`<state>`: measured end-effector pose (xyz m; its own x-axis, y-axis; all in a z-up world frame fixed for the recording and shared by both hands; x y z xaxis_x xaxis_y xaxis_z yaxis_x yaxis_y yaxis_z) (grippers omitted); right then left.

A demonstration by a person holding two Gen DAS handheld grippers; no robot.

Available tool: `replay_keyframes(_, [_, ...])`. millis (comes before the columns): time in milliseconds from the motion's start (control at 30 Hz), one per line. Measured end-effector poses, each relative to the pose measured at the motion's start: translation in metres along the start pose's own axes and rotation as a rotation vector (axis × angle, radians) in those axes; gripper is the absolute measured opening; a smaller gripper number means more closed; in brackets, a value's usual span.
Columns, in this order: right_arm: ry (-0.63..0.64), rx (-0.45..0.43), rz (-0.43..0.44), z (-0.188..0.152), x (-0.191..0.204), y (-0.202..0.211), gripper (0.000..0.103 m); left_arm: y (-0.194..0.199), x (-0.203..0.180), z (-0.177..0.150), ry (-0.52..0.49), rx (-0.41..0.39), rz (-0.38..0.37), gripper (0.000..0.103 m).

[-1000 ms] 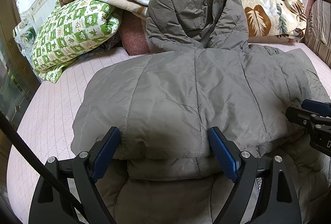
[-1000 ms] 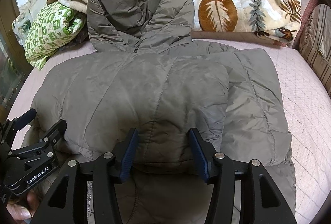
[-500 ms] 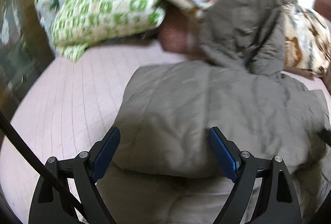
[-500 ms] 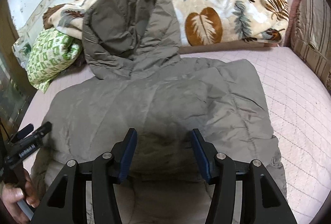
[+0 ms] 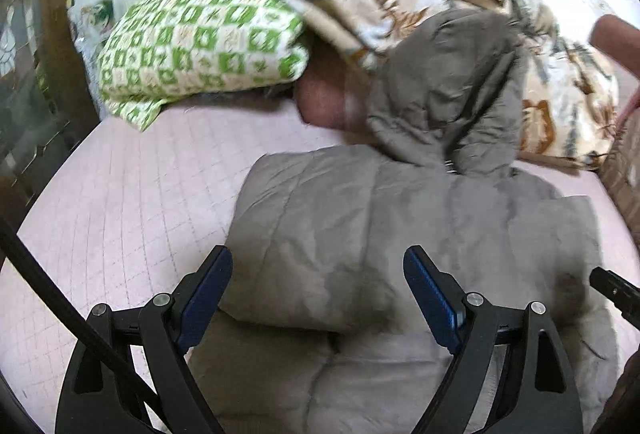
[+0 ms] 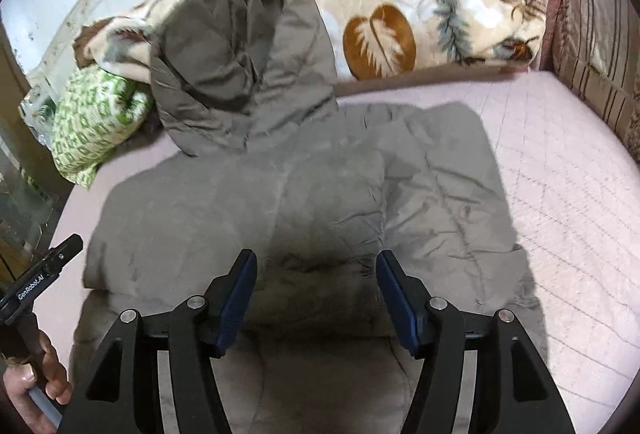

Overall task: Fold large clothes
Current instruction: 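Grasp the jacket hood with the right tool and lift it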

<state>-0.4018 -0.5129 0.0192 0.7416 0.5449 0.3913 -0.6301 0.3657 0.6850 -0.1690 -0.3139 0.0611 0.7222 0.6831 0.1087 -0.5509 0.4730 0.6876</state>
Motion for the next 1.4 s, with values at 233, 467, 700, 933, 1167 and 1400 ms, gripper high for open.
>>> replay_keyframes(233, [-0.078, -0.012, 0.117, 0.019, 0.025, 0.06, 0.066, 0.051, -0.005, 0.023, -0.019, -0.079, -0.051, 0.087])
replay_keyframes(467, [-0.132, -0.008, 0.142, 0.124, 0.104, 0.07, 0.072, 0.051, 0.01, 0.027, 0.021, -0.068, -0.091, 0.087])
replay_keyframes(700, [-0.286, -0.031, 0.081, 0.237, 0.137, -0.003, 0.073, 0.021, 0.015, 0.021, 0.05, -0.037, -0.119, 0.087])
replay_keyframes(933, [-0.368, -0.013, 0.038, 0.285, 0.135, -0.09, 0.073, -0.005, 0.009, 0.02, 0.021, -0.015, -0.118, 0.087])
replay_keyframes(1167, [-0.332, -0.025, 0.166, 0.259, 0.136, -0.094, 0.012, -0.01, 0.012, 0.02, 0.057, -0.012, -0.115, 0.087])
replay_keyframes(1400, [-0.252, -0.068, 0.243, 0.192, 0.143, -0.011, 0.011, 0.011, 0.005, 0.024, 0.056, -0.05, -0.138, 0.087])
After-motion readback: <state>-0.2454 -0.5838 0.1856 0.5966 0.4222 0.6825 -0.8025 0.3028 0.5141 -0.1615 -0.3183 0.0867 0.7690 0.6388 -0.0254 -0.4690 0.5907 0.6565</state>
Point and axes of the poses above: each gripper's, at about its wrist camera, not at the fingertips, and y roughly against the way its jaws point, x to its left, z to its top, the point moved 6 cm from there along -y, roughly the way its jaws point, and after that the axes turned 10 degrees about -y, right-handed, at the moved point
